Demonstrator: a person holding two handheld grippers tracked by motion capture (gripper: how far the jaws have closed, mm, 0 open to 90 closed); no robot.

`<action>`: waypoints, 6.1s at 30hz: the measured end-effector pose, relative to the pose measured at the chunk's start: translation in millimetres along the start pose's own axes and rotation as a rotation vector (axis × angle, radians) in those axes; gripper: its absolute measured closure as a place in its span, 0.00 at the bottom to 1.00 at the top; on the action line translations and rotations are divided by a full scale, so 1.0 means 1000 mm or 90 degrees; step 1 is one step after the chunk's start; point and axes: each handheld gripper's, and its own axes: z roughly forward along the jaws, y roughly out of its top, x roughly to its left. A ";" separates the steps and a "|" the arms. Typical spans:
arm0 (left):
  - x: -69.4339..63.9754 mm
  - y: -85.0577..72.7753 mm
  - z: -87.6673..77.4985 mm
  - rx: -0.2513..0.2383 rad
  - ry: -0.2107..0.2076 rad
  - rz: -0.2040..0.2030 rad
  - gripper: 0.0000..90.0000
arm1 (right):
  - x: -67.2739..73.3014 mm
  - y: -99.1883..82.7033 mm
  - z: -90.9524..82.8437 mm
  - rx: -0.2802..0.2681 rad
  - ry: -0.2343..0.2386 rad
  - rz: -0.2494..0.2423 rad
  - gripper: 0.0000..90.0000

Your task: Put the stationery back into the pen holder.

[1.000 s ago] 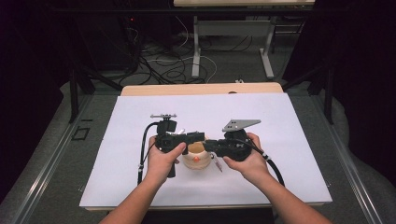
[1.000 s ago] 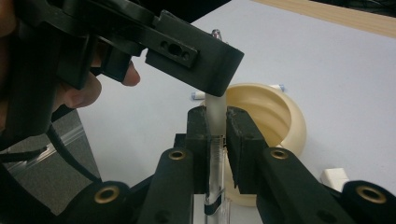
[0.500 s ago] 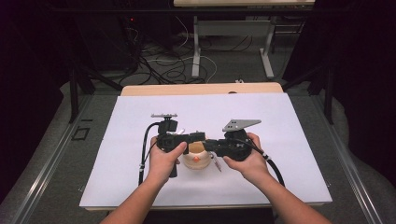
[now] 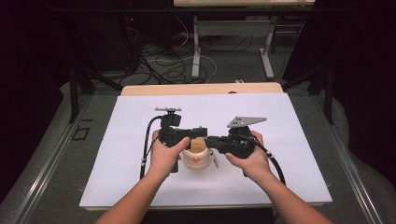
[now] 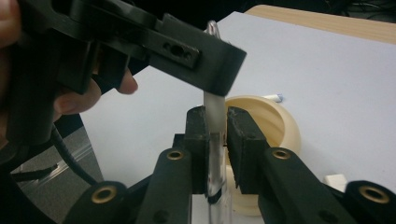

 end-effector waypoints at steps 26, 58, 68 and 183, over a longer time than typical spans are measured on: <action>-0.002 0.055 -0.016 0.016 0.103 0.061 0.89 | -0.012 0.001 -0.005 0.009 -0.036 0.012 0.56; 0.041 0.021 0.029 0.137 0.161 0.015 0.89 | -0.033 -0.007 0.001 0.037 -0.078 0.005 0.45; 0.046 0.018 0.030 0.163 0.166 0.013 0.89 | -0.036 -0.010 0.002 0.043 -0.089 0.007 0.44; 0.164 -0.009 0.044 0.369 0.290 0.247 0.79 | -0.074 -0.023 -0.005 0.052 -0.172 -0.024 0.28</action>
